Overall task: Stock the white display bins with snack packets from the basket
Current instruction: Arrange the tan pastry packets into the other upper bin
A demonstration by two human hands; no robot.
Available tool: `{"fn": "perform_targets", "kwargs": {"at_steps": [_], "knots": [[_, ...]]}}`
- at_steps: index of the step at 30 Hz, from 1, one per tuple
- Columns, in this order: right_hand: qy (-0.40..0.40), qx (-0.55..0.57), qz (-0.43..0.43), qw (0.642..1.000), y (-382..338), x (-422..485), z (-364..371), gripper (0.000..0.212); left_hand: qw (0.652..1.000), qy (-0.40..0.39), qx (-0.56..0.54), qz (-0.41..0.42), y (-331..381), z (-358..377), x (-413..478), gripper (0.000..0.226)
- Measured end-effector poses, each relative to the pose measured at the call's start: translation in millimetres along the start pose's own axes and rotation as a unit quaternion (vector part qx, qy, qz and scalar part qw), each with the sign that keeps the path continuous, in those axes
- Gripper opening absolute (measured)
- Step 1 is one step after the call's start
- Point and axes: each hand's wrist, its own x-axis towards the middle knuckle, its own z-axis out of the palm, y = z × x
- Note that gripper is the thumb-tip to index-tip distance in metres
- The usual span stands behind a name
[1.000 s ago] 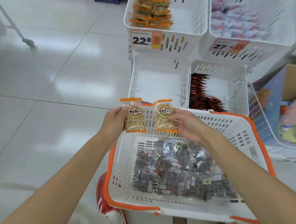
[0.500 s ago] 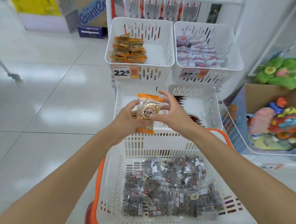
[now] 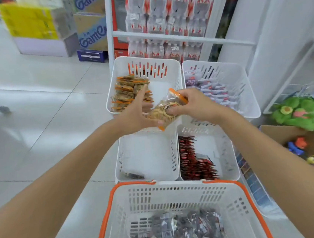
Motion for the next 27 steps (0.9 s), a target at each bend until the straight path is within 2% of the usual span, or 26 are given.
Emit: {"fn": "perform_targets", "kwargs": {"at_steps": [3,5,7,10,12,15,17,19,20,22,24,27], "knots": [[0.102,-0.052,-0.009,0.993,10,49,-26,0.016,0.991,0.075,0.111,0.004,-5,-31,32,0.092],[0.132,-0.131,-0.016,0.982,19,81,-30,0.018,0.98,0.077,0.181,0.013,-17,-44,50,0.071],[0.121,-0.198,-0.025,0.973,30,108,-20,0.018,0.964,0.056,0.257,0.02,-32,-50,68,0.061],[0.059,-0.301,-0.025,0.951,56,138,7,0.026,0.933,0.053,0.356,0.001,-56,-53,87,0.06],[0.011,-0.36,-0.019,0.933,71,147,20,0.03,0.918,0.057,0.393,-0.002,-70,-51,91,0.058],[-0.002,-0.398,-0.022,0.917,86,150,28,0.032,0.902,0.083,0.423,0.01,-85,-47,91,0.053],[-0.03,-0.347,-0.019,0.937,86,149,28,0.028,0.897,0.096,0.432,0.019,-86,-45,92,0.052],[-0.1,-0.197,0.04,0.975,78,147,27,0.026,0.897,0.101,0.429,0.02,-87,-44,93,0.052],[-0.138,-0.118,0.086,0.98,72,146,26,0.03,0.899,0.103,0.426,0.02,-87,-44,92,0.052],[-0.191,-0.018,0.167,0.967,65,145,24,0.038,0.9,0.105,0.423,0.024,-88,-44,91,0.052],[-0.207,0.013,0.2,0.958,68,148,25,0.04,0.901,0.106,0.42,0.026,-87,-45,90,0.052],[-0.202,-0.046,0.187,0.96,73,149,31,0.049,0.9,0.106,0.422,0.027,-85,-44,90,0.051]]}}
